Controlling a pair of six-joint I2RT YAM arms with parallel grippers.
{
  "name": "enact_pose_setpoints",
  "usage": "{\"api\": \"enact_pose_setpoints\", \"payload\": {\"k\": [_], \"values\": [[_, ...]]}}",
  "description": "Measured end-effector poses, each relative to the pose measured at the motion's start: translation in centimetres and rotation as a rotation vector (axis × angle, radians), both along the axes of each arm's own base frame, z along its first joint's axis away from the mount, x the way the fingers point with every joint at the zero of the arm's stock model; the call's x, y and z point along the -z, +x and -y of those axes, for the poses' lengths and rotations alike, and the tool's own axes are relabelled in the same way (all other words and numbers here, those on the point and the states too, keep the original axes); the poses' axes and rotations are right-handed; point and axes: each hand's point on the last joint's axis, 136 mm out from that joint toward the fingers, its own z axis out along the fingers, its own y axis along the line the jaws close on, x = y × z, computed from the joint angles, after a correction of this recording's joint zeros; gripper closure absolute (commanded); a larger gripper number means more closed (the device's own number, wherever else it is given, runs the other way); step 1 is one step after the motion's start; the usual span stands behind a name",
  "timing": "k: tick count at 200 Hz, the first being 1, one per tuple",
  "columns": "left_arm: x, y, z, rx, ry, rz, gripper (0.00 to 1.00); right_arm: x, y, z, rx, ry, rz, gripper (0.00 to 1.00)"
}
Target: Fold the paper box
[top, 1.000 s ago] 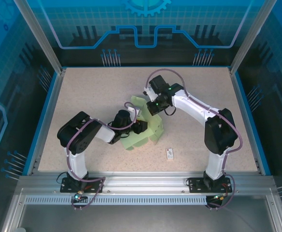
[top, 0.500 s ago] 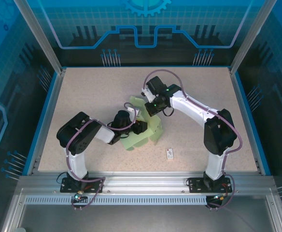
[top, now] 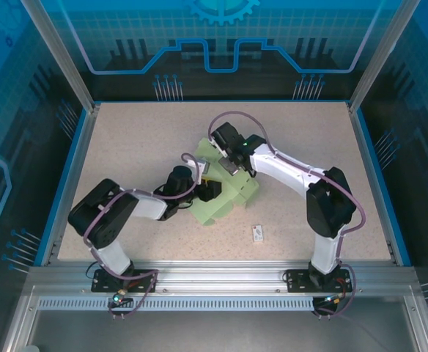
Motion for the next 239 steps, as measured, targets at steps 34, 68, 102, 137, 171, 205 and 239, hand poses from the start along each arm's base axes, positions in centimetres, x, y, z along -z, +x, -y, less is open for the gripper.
{"api": "enact_pose_setpoints", "payload": {"k": [34,68,102,137,171,205,239], "values": [[-1.9,0.2,-2.6,-0.084,0.000,0.003,0.46,1.4,0.8,1.0,-0.024,-0.082,0.062,0.96],[-3.2,0.9,-5.8,-0.198,0.010,-0.010,0.44,2.5,1.5,1.6,-0.069,-0.169,0.141,0.96],[-2.9,1.0,-7.5,-0.258,0.027,-0.048,0.43,2.7,2.0,1.5,-0.124,-0.258,0.222,0.96],[-2.1,0.6,-7.6,-0.258,0.042,-0.082,0.43,2.2,2.4,1.3,-0.139,-0.281,0.263,0.96],[-3.0,0.4,-6.4,-0.209,0.018,-0.049,0.43,2.4,1.8,1.6,-0.155,-0.186,0.191,0.96],[-3.3,-0.1,-4.1,-0.105,0.045,-0.004,0.41,1.1,1.7,2.3,-0.148,-0.016,0.096,0.96],[-2.7,1.4,-3.2,-0.074,0.097,0.024,0.40,0.5,1.6,2.6,-0.145,0.099,0.039,0.96]]}}
